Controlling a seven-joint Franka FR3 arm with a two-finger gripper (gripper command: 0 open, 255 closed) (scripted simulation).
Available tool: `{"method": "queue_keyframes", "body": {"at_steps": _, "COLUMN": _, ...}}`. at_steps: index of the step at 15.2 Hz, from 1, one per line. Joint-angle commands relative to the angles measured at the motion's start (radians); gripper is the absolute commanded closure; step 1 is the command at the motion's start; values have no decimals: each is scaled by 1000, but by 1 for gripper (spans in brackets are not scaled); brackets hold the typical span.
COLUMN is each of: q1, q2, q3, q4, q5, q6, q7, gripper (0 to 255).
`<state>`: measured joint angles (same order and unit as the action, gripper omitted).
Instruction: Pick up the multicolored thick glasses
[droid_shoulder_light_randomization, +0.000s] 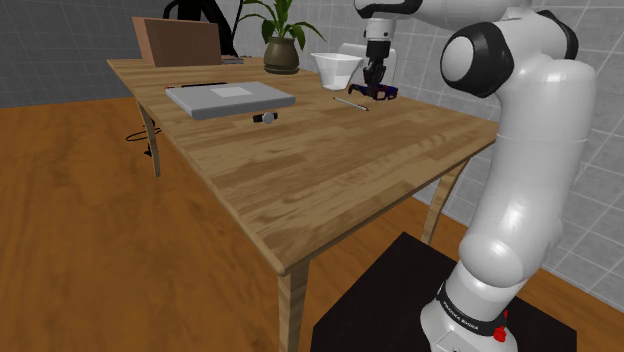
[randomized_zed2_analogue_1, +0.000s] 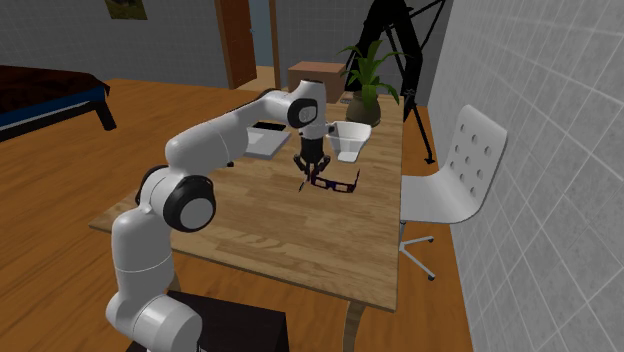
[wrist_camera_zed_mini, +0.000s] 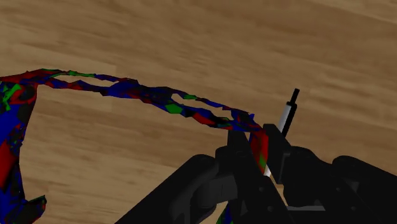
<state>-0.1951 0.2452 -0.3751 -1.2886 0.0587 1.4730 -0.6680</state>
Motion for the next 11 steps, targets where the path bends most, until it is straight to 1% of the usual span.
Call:
{"method": "queue_keyframes", "body": {"at_steps": 1, "q1": -4, "q2": 7, "q3": -1, "q4": 37, "q5": 3, "q6": -31, "q7": -3, "gripper": 255}}
{"method": "queue_keyframes", "body": {"at_steps": 9, "q1": -37, "q2": 84, "q3": -5, "q4": 261, "q5": 33, "q6": -181, "q7": -16, "gripper": 255}}
{"method": "queue_keyframes", "body": {"at_steps": 11, "q1": -38, "q2": 86, "q3": -5, "q4": 266, "q5": 34, "q6": -184, "q7": -16, "gripper": 255}}
